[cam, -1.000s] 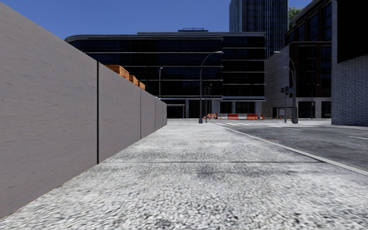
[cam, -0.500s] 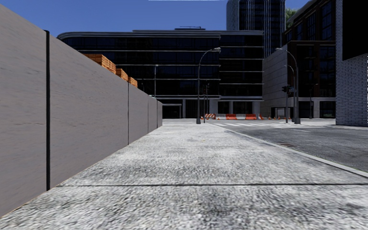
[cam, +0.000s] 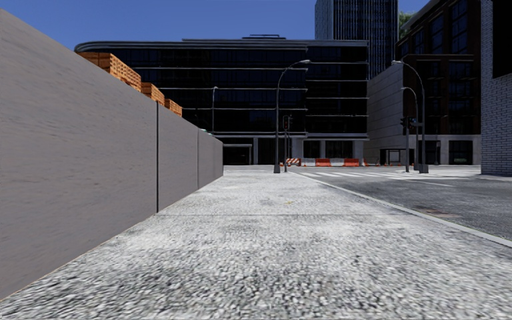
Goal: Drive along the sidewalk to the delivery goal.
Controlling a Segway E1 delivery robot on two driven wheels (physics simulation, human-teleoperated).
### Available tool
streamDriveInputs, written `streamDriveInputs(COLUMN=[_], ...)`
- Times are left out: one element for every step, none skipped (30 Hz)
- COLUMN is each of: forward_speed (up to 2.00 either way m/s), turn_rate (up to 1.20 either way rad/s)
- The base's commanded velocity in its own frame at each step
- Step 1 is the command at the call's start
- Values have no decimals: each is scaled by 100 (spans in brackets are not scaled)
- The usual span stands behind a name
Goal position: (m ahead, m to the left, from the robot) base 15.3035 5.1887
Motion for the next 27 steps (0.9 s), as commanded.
streamDriveInputs(forward_speed=[200, 200, 200, 200, 200, 200, 200, 200, 200, 200, 200, 200, 200, 200, 200, 200, 200, 200, 200, 200, 200, 200, 200, 200, 200, 200, 200], turn_rate=[0, 0, 0, 0, 0, 0, 0, 0, 0, 0, 0, 0, 0, 0, 0, 0, 0, 0, 0, 0, 0, 0, 0, 0, 0, 0, 0])
